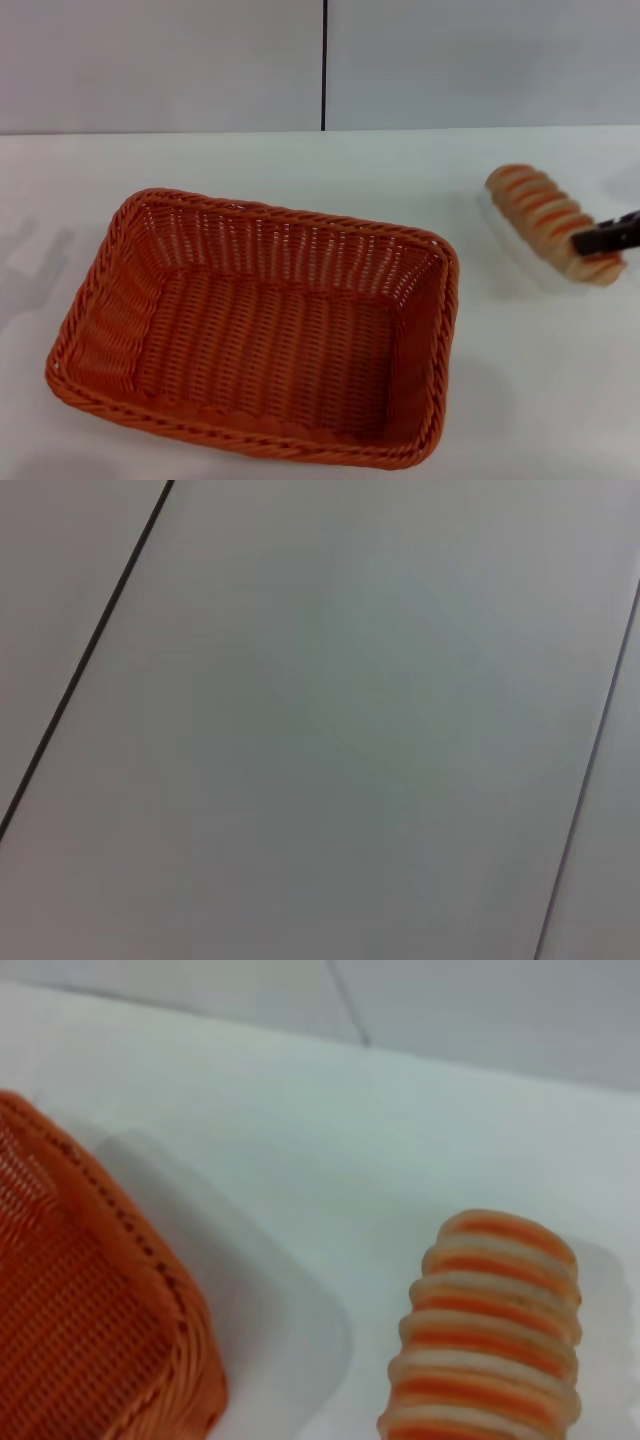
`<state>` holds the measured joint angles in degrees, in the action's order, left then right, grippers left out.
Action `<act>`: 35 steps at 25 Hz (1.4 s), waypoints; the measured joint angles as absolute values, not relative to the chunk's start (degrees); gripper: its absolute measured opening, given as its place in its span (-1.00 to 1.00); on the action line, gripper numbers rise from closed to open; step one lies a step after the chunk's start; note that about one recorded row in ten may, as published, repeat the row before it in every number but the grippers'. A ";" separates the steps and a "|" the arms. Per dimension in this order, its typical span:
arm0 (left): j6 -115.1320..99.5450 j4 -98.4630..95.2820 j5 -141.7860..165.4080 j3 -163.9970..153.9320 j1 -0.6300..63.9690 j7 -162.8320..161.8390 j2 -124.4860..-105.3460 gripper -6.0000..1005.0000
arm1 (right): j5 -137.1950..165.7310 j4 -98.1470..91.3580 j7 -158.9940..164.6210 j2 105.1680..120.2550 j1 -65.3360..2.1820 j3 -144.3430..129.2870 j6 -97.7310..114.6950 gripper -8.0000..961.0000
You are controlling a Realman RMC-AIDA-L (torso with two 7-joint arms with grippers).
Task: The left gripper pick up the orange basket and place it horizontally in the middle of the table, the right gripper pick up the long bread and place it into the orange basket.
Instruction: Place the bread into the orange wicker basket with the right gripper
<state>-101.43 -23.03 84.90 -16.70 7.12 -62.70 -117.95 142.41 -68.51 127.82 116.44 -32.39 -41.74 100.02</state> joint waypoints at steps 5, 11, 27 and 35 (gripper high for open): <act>-101.43 -23.03 84.90 -16.70 7.15 -62.74 -117.95 0.06 | 138.61 -81.23 130.55 116.78 -31.53 -41.00 105.71 -0.27; -101.43 -22.68 84.90 -16.70 7.41 -62.80 -117.97 0.06 | 134.17 -97.50 135.51 117.91 -32.02 -43.05 111.47 -0.38; -101.42 -22.23 84.90 -16.70 7.69 -62.36 -118.02 0.06 | 114.23 -97.79 139.01 118.80 -32.52 -65.88 113.39 -0.58; -101.30 -22.23 84.91 -16.70 7.74 -62.32 -118.04 0.06 | 114.04 -85.15 134.78 118.83 -34.66 -69.35 110.36 -0.69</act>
